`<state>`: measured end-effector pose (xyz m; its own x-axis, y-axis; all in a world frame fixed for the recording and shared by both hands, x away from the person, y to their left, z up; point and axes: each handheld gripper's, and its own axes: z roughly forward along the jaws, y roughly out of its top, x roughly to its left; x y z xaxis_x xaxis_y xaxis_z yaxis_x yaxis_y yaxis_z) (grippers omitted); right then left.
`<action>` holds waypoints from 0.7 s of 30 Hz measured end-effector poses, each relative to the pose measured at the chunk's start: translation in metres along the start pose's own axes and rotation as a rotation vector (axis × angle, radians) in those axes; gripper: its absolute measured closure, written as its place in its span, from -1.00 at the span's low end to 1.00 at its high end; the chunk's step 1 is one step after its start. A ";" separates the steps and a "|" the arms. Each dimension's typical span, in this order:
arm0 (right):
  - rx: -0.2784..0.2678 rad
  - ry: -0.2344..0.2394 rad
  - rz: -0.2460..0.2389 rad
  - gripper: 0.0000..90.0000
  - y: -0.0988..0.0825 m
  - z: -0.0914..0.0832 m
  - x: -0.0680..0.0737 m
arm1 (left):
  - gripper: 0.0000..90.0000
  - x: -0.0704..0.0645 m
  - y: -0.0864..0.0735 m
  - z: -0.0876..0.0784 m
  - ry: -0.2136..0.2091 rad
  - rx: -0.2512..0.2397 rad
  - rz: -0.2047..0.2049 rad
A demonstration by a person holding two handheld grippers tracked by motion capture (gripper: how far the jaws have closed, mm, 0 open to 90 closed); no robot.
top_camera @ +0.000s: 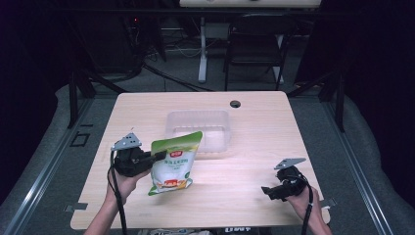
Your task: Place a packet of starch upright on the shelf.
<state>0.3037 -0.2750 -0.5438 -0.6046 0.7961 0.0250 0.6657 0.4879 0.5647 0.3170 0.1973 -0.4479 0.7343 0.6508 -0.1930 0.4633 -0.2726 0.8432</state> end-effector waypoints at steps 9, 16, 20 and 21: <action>-0.005 0.000 0.009 -0.74 0.000 0.000 0.000 | 0.99 -0.002 0.012 -0.003 0.011 0.009 0.017; -0.007 0.000 0.010 -0.74 0.000 0.000 0.000 | 0.99 0.003 0.021 -0.009 0.000 -0.020 0.001; -0.006 -0.001 0.008 -0.74 0.000 0.000 0.000 | 0.99 0.006 0.029 -0.013 -0.001 -0.033 -0.012; -0.006 -0.001 0.008 -0.74 0.000 0.000 0.000 | 0.99 0.006 0.029 -0.013 -0.001 -0.033 -0.012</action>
<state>0.3035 -0.2751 -0.5439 -0.5989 0.8003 0.0293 0.6679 0.4790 0.5696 0.3282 0.2022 -0.4182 0.7293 0.6531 -0.2041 0.4556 -0.2408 0.8570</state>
